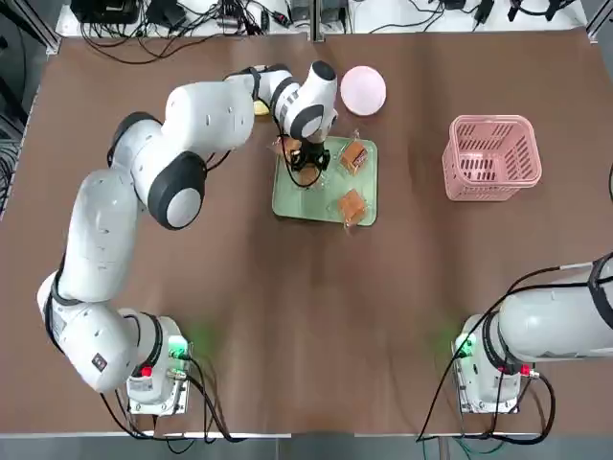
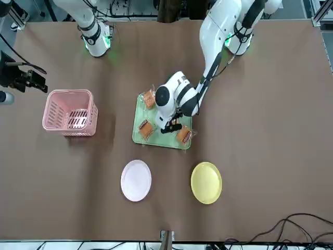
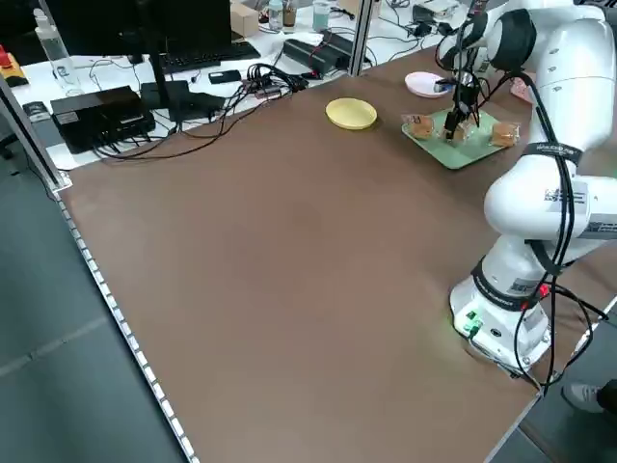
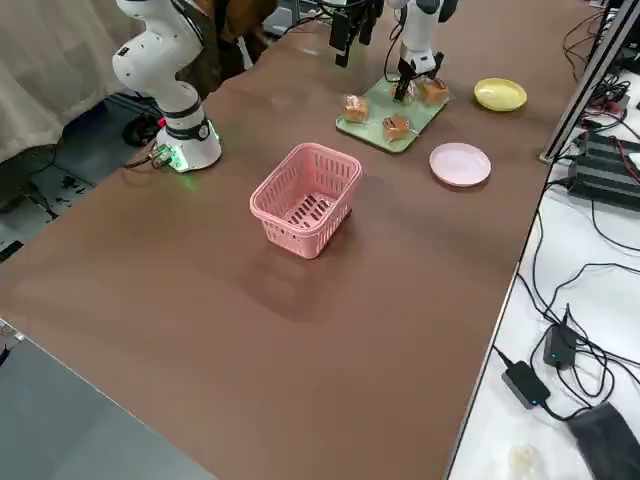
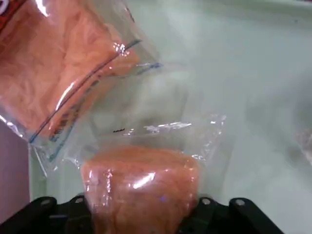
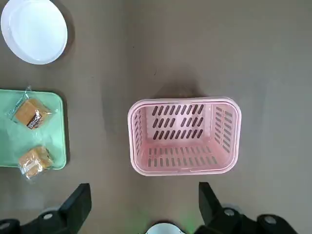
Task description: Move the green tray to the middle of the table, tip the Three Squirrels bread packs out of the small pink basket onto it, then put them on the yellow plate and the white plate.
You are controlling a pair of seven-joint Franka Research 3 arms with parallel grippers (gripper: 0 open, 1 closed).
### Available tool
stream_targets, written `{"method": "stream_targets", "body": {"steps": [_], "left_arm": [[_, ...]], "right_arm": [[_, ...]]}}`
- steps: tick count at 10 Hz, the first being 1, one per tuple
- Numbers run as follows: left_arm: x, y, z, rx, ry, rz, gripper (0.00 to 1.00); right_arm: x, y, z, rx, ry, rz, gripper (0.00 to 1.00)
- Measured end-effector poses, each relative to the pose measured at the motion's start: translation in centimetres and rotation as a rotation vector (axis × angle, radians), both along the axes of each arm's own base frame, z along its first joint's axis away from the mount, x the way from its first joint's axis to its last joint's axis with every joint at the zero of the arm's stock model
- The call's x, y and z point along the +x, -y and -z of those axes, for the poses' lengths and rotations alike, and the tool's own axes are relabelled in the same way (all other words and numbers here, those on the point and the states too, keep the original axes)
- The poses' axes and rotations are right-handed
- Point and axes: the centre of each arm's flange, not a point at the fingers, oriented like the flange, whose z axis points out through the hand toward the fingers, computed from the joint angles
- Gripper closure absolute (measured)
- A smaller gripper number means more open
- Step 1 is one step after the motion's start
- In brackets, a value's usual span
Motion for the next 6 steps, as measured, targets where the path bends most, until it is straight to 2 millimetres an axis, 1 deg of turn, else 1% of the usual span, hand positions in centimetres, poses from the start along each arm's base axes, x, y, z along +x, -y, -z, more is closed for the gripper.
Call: {"method": "stream_targets", "body": {"steps": [2,3,4,6], "left_arm": [[-0.7,-0.2,-1.7,0.022,-0.035,0.073,0.52],[-1.6,-0.2,-2.1,0.031,-0.051,0.094,0.52],[-2.9,-0.1,-2.0,0.035,-0.070,0.106,0.51],[-4.8,-0.3,-0.6,0.037,-0.133,0.091,0.51]], "right_arm": [[0.0,0.1,0.0,0.000,-0.001,0.002,0.03],[0.0,0.2,0.0,0.000,-0.001,0.004,0.03],[0.0,0.3,0.0,0.000,-0.001,0.007,0.03],[0.0,0.4,0.0,0.000,-0.001,0.008,0.03]]}}
